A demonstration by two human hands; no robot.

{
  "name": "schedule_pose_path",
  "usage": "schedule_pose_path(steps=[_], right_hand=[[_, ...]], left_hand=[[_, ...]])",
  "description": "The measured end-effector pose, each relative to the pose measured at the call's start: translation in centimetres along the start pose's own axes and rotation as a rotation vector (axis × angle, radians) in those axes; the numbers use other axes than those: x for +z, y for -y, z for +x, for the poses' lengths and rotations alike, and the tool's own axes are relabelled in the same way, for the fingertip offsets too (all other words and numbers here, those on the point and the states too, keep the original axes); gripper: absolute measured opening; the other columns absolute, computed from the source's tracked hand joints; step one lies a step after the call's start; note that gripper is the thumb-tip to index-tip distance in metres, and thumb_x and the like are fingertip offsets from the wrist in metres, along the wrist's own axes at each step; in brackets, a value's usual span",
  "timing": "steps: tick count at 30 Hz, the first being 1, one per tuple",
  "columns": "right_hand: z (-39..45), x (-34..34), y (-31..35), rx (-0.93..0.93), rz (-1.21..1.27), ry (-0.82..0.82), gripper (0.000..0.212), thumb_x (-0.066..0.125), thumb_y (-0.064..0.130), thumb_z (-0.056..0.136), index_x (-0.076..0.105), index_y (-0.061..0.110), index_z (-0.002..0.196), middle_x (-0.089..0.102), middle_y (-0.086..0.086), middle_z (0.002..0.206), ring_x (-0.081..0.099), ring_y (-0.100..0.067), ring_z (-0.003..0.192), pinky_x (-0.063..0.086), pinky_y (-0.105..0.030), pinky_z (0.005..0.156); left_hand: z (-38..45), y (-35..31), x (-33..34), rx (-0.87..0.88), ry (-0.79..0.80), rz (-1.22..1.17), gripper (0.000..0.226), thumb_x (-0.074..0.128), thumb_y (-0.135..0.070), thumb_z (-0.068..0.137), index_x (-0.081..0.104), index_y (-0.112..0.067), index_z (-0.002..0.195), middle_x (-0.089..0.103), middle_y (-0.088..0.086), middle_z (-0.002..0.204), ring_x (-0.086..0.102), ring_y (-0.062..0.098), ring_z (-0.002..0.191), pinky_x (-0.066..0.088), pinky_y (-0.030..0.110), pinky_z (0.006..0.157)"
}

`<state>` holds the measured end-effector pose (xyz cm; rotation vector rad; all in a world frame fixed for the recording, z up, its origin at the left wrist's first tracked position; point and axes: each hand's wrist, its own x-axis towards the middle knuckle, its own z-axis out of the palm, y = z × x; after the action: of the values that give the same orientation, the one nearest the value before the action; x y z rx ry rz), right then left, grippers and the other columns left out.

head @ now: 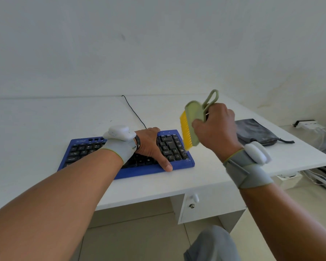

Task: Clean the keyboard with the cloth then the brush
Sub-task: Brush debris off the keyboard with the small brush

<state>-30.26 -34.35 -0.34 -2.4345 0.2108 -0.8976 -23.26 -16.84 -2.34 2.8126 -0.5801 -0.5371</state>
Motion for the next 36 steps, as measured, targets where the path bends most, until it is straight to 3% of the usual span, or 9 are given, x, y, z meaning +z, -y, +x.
schedule_pose_path(steps=[7,11,14,20,23,27,32,36], right_hand=[[-1.3,2.4,-0.3,-0.033,-0.057,0.123,0.036,0.052,0.018,0.088,0.029,0.014,0.061,0.035,-0.002,0.061,0.041,-0.031,0.069,0.027,-0.034,0.062],[-2.8,0.9,-0.4,-0.071,-0.103,0.165,0.037,0.056,0.010,0.079,0.026,0.015,0.059,0.031,-0.002,0.059,0.034,-0.026,0.061,0.017,-0.029,0.050],[-2.6,-1.3,0.1,-0.080,-0.110,0.202,0.035,0.060,0.010,0.072,0.029,0.013,0.058,0.033,-0.003,0.058,0.032,-0.021,0.053,0.018,-0.027,0.047],[-0.9,-0.6,0.1,-0.049,-0.046,0.001,0.026,0.060,0.015,0.077,0.039,0.008,0.063,0.040,-0.003,0.061,0.043,-0.030,0.068,0.029,-0.030,0.056],[-1.5,1.2,-0.8,-0.020,-0.051,0.051,0.024,0.059,0.016,0.079,0.040,0.010,0.065,0.040,-0.002,0.063,0.047,-0.033,0.072,0.033,-0.034,0.061],[-2.7,0.7,-1.9,-0.050,-0.069,0.125,0.037,0.062,0.013,0.075,0.029,0.015,0.058,0.034,-0.001,0.058,0.040,-0.029,0.064,0.025,-0.029,0.057],[-1.1,-1.4,-1.2,-0.082,-0.066,0.099,0.029,0.063,0.012,0.073,0.038,0.008,0.059,0.042,-0.007,0.058,0.039,-0.026,0.056,0.023,-0.028,0.049],[-0.9,0.8,-0.4,-0.098,0.004,0.034,0.017,0.064,0.023,0.078,0.060,0.007,0.080,0.055,-0.007,0.068,0.054,-0.033,0.069,0.042,-0.037,0.058]], left_hand=[[-0.1,0.0,0.1,-0.003,-0.008,0.002,0.138,0.087,-0.066,0.051,0.010,-0.023,0.157,0.026,-0.006,0.160,0.030,0.019,0.145,0.018,0.040,0.117],[-0.3,-0.1,0.0,-0.005,-0.012,0.012,0.137,0.086,-0.066,0.053,0.009,-0.022,0.157,0.023,-0.004,0.162,0.026,0.020,0.147,0.016,0.041,0.118],[-0.3,-0.1,0.0,-0.007,-0.009,0.007,0.139,0.087,-0.067,0.050,0.010,-0.023,0.157,0.024,-0.005,0.161,0.027,0.020,0.147,0.016,0.042,0.118],[-0.3,0.0,0.0,-0.007,-0.004,0.000,0.138,0.086,-0.067,0.050,0.011,-0.022,0.157,0.023,-0.005,0.161,0.026,0.021,0.147,0.017,0.043,0.117],[-0.4,-0.1,0.0,-0.010,-0.001,0.012,0.138,0.086,-0.067,0.052,0.009,-0.022,0.157,0.021,-0.004,0.162,0.025,0.021,0.148,0.016,0.043,0.118],[-0.3,-0.2,-0.1,-0.014,-0.003,0.018,0.138,0.086,-0.066,0.052,0.009,-0.021,0.157,0.022,-0.003,0.162,0.026,0.021,0.147,0.016,0.043,0.118],[-0.4,-0.2,-0.1,-0.004,-0.002,0.013,0.136,0.087,-0.064,0.053,0.010,-0.020,0.157,0.024,-0.004,0.161,0.027,0.021,0.147,0.018,0.041,0.117],[-0.5,-0.4,-0.2,-0.010,-0.003,0.049,0.136,0.085,-0.066,0.055,0.008,-0.021,0.158,0.020,-0.003,0.163,0.024,0.021,0.148,0.018,0.042,0.117]])
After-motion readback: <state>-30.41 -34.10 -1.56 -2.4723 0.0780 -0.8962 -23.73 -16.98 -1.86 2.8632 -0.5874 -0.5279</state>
